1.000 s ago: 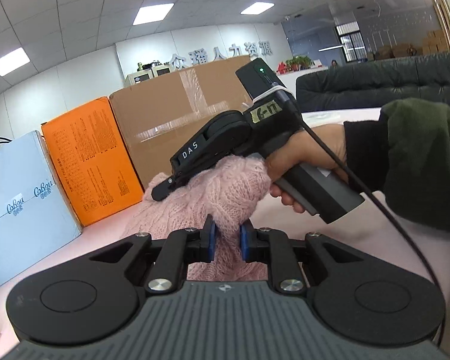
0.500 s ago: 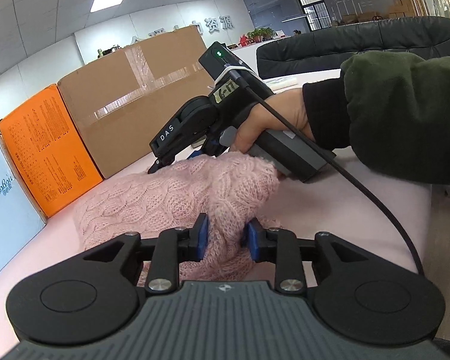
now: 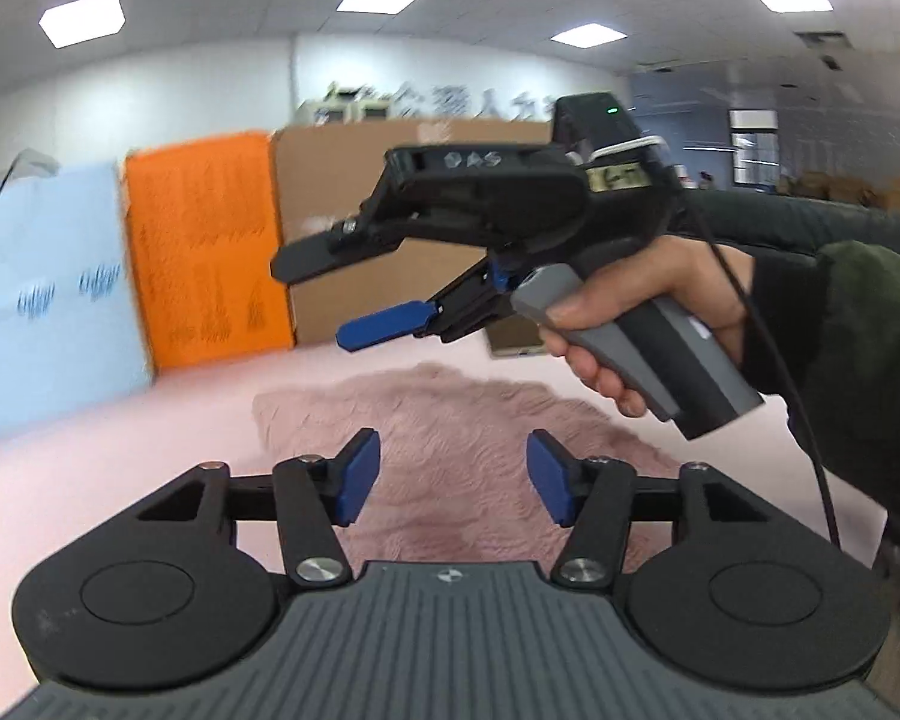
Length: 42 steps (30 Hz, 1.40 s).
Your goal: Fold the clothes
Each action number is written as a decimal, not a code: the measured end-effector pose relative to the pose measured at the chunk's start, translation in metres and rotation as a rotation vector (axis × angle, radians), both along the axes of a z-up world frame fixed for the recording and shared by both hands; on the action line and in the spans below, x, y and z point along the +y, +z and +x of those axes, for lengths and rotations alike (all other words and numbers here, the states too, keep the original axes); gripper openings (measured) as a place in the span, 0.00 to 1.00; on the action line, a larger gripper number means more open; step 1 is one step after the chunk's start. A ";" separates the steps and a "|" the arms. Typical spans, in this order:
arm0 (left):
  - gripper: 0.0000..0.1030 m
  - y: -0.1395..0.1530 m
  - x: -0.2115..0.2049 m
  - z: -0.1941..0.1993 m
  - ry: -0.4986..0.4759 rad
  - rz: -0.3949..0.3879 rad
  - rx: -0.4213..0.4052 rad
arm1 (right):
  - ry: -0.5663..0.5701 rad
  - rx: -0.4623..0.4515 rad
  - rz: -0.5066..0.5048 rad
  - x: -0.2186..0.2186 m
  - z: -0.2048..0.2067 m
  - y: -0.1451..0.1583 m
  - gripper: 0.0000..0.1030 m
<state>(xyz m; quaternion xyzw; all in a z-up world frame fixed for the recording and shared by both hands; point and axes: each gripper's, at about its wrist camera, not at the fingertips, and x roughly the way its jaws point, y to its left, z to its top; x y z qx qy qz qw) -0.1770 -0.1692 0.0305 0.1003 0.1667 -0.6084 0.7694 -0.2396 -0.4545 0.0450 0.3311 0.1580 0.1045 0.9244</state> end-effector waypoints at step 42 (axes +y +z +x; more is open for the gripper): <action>0.87 -0.026 0.071 0.046 -0.054 -0.154 0.088 | -0.295 -0.083 -0.057 0.037 -0.101 -0.028 1.00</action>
